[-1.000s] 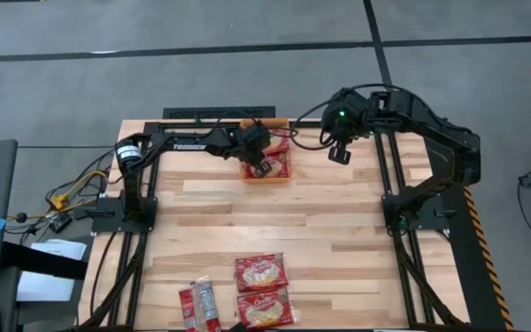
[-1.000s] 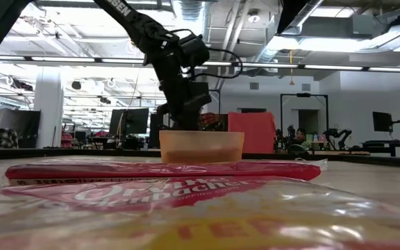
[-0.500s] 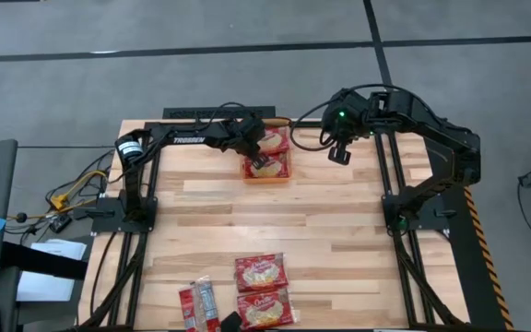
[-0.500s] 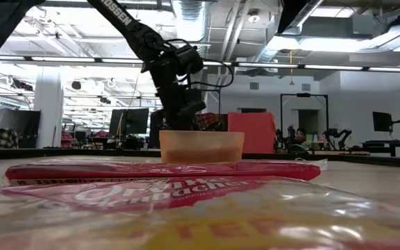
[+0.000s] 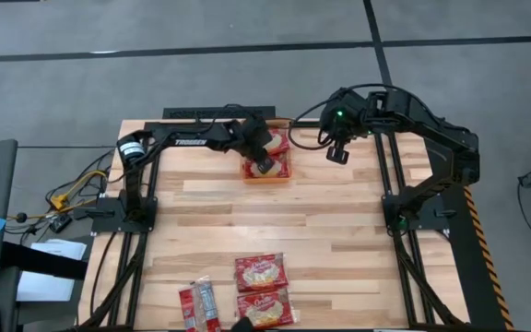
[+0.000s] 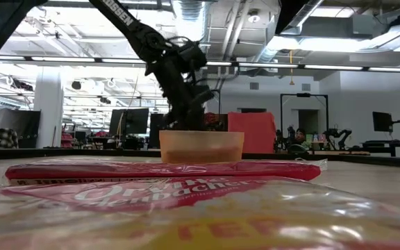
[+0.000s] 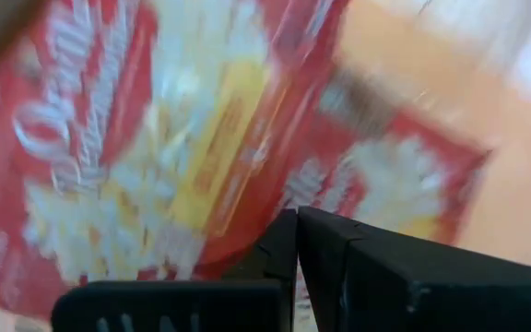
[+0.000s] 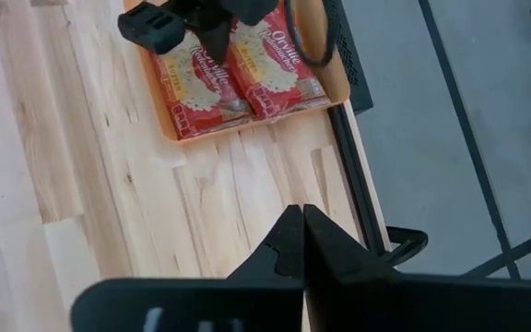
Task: Sort popcorn bags into baskets
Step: Put the red popcorn bag into the orange bin
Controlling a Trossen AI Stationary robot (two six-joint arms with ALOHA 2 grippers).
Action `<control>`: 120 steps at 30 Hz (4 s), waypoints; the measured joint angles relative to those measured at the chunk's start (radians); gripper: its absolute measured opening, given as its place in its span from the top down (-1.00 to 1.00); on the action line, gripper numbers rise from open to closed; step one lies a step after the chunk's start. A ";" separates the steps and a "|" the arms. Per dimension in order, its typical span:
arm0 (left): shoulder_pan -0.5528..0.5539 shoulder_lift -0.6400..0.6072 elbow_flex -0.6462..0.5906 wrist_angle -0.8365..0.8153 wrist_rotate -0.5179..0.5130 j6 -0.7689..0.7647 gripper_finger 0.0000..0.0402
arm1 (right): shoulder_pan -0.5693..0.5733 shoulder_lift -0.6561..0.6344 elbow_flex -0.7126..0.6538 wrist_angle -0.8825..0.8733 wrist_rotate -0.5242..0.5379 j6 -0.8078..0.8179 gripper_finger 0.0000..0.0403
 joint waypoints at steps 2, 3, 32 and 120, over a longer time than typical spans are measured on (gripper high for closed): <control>0.006 0.023 -0.001 -0.010 -0.002 0.000 1.00 | 0.000 0.000 0.000 0.000 0.000 0.000 0.96; 0.008 0.032 -0.001 -0.019 -0.005 0.002 1.00 | 0.000 0.000 0.000 0.000 0.000 -0.001 0.96; -0.004 0.028 0.206 -0.465 -0.180 0.085 1.00 | 0.000 0.000 0.000 -0.026 -0.030 0.034 0.86; -0.858 -1.018 -0.866 -0.069 -0.473 -0.963 -0.15 | 0.459 0.331 -0.316 0.707 0.181 0.413 0.97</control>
